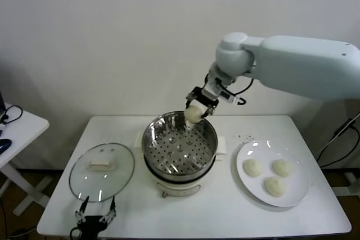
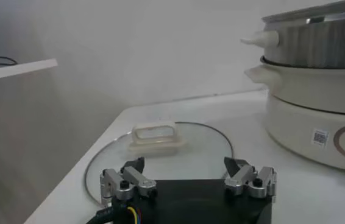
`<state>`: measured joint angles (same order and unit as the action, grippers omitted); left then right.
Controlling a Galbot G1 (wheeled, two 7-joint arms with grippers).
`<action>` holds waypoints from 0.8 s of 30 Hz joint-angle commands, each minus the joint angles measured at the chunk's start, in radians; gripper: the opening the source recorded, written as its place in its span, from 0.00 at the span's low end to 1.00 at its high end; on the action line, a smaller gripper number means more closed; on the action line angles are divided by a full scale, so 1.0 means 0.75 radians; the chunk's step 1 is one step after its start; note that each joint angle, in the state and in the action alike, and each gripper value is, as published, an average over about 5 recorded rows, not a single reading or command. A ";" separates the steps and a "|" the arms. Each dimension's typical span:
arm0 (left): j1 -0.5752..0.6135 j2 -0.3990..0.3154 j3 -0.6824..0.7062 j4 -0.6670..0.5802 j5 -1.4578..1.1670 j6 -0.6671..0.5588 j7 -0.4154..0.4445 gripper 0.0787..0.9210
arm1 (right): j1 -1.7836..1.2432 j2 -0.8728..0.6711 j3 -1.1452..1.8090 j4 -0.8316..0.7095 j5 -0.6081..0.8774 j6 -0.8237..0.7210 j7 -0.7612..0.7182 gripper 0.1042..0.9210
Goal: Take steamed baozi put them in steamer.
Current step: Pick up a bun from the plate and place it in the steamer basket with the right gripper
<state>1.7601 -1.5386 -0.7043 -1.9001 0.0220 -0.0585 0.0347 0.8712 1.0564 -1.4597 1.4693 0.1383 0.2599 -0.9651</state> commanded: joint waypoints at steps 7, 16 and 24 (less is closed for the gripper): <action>-0.015 -0.002 -0.006 0.018 0.003 -0.004 -0.003 0.88 | -0.398 0.208 0.111 -0.336 -0.598 0.449 0.122 0.63; -0.024 -0.003 -0.019 0.043 0.014 -0.013 -0.006 0.88 | -0.565 0.279 0.186 -0.522 -0.641 0.508 0.148 0.62; -0.029 -0.006 -0.018 0.046 0.012 -0.014 -0.008 0.88 | -0.596 0.353 0.261 -0.648 -0.678 0.545 0.177 0.63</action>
<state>1.7380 -1.5423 -0.7182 -1.8688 0.0301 -0.0681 0.0296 0.5018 1.2648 -1.3165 1.1064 -0.2998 0.6147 -0.8540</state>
